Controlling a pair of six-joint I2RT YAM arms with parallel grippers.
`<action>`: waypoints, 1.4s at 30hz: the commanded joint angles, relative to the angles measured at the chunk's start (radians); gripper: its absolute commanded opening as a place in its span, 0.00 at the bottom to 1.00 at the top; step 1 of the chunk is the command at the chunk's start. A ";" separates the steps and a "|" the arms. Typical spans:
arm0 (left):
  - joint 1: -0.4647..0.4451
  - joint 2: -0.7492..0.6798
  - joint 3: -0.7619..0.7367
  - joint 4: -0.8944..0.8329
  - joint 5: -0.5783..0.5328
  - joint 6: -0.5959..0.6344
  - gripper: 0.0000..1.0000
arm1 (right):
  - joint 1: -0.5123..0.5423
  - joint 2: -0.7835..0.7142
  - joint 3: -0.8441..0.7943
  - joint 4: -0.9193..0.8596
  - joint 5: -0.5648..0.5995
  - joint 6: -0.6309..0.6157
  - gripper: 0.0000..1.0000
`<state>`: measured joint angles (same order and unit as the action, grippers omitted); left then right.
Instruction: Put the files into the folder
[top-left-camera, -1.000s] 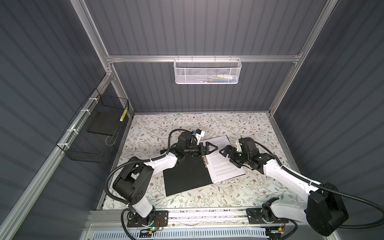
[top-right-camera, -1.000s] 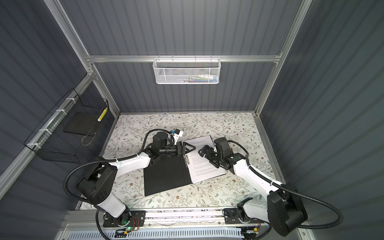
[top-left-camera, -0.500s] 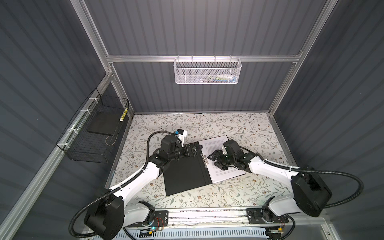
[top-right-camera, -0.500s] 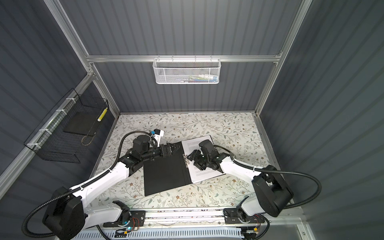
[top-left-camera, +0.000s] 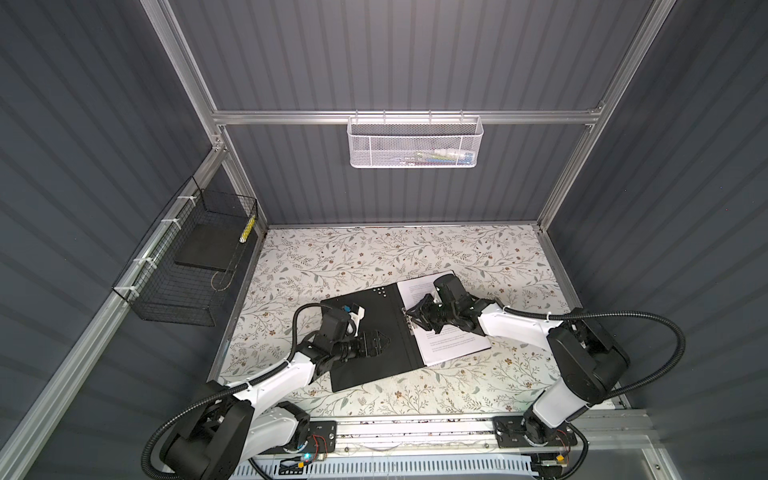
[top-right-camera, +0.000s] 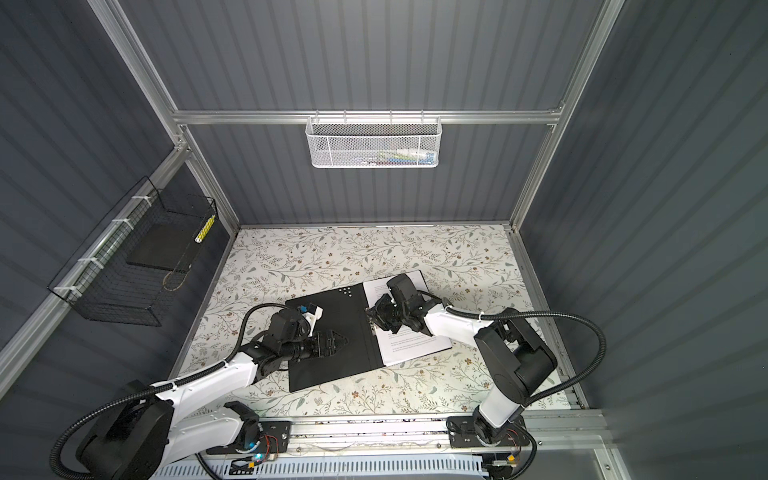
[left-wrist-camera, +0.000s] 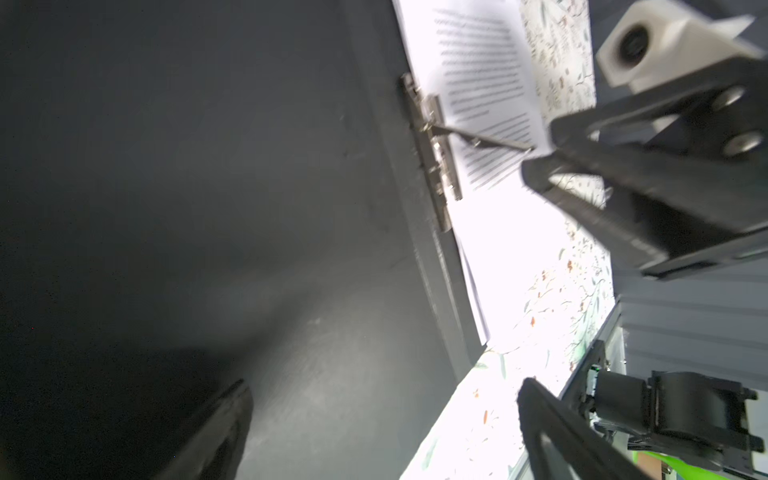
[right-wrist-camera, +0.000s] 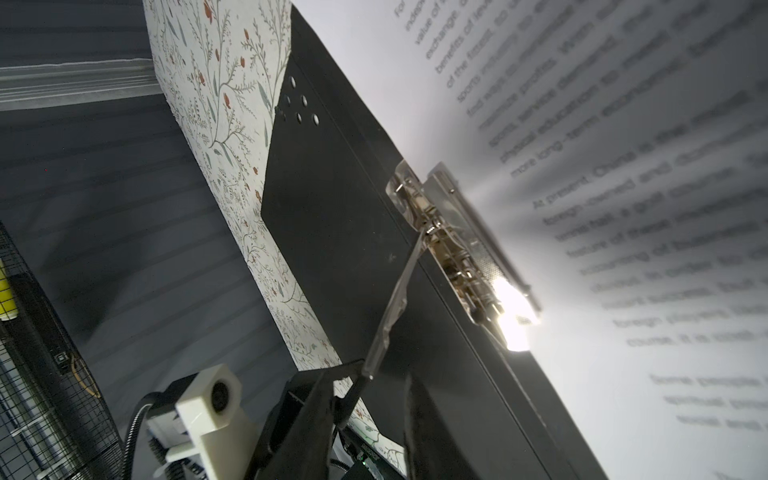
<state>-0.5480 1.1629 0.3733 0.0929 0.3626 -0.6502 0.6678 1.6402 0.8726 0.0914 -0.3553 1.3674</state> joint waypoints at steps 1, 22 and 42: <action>0.007 -0.004 -0.022 0.055 0.007 -0.006 1.00 | 0.004 0.009 0.022 -0.002 0.002 0.023 0.27; 0.007 0.013 -0.047 0.050 0.015 0.010 1.00 | -0.001 0.034 -0.004 0.041 -0.003 0.075 0.16; 0.007 0.031 -0.046 0.059 0.022 0.011 1.00 | -0.018 0.029 -0.032 0.080 -0.016 0.085 0.17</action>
<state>-0.5461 1.1870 0.3370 0.1661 0.3702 -0.6495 0.6525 1.6615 0.8528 0.1558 -0.3611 1.4410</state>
